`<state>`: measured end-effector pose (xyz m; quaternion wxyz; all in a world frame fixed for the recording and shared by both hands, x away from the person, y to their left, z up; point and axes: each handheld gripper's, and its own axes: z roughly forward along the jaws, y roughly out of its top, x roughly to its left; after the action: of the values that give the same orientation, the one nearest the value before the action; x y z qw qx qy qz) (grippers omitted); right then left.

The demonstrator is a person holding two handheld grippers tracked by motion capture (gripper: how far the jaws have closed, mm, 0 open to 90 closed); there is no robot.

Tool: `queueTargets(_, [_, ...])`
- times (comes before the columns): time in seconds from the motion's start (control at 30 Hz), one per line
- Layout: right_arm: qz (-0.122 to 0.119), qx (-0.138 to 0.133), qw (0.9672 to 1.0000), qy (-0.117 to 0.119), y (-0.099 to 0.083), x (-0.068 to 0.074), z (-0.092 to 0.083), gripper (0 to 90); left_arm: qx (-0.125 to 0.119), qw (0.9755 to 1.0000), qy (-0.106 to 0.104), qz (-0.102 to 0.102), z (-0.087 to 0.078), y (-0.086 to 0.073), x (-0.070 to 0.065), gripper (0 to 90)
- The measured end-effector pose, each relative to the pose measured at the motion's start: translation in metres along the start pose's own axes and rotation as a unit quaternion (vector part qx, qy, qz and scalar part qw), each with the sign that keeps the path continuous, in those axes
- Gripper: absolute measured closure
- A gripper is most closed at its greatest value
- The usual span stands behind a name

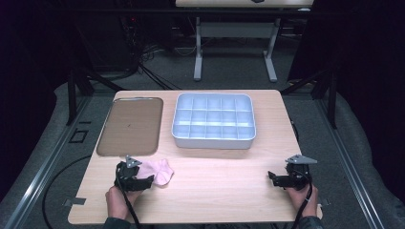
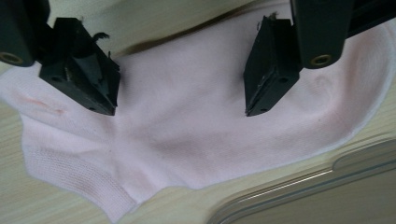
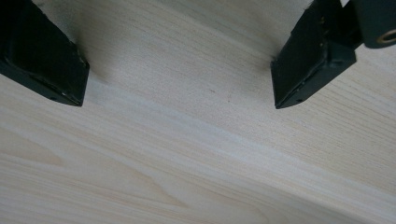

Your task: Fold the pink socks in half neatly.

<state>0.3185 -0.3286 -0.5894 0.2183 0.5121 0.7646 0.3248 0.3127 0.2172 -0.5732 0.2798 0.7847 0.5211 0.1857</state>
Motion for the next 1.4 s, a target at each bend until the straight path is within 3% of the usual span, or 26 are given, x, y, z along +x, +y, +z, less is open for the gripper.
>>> queueTargets(0.37, [0.003, 0.000, 1.0000, -0.002, 0.000, 0.000, 0.000, 3.6, -0.001, 1.0000, 0.000, 0.002, -0.003, 0.000, -0.004, 47.3])
queueTargets(0.6, [0.004, 0.001, 1.0000, -0.002, 0.000, 0.000, 0.000, 3.8, -0.006, 1.0000, -0.001, 0.005, -0.004, -0.001, -0.007, 65.2])
queueTargets(0.77, [0.003, 0.001, 1.0000, -0.002, 0.000, 0.000, 0.000, 3.9, -0.013, 0.9997, -0.005, 0.018, -0.005, -0.003, -0.009, 75.4])
queueTargets(0.93, [0.004, 0.000, 1.0000, -0.003, 0.000, 0.000, 0.000, 4.1, -0.020, 0.9996, -0.006, 0.021, -0.005, -0.005, -0.010, 78.3])
queueTargets(1.17, [0.005, -0.001, 1.0000, -0.003, 0.000, 0.000, 0.000, 4.5, -0.042, 0.9990, -0.010, 0.009, -0.011, -0.008, -0.008, 78.9])
queueTargets(1.23, [0.005, -0.001, 1.0000, -0.003, 0.000, 0.000, 0.000, 4.4, -0.061, 0.9980, -0.017, 0.003, -0.018, -0.007, -0.010, 78.9])
queueTargets(1.4, [0.006, -0.001, 1.0000, -0.003, 0.000, 0.000, 0.000, 4.5, -0.078, 0.9966, -0.022, 0.009, -0.027, -0.005, -0.016, 78.8])
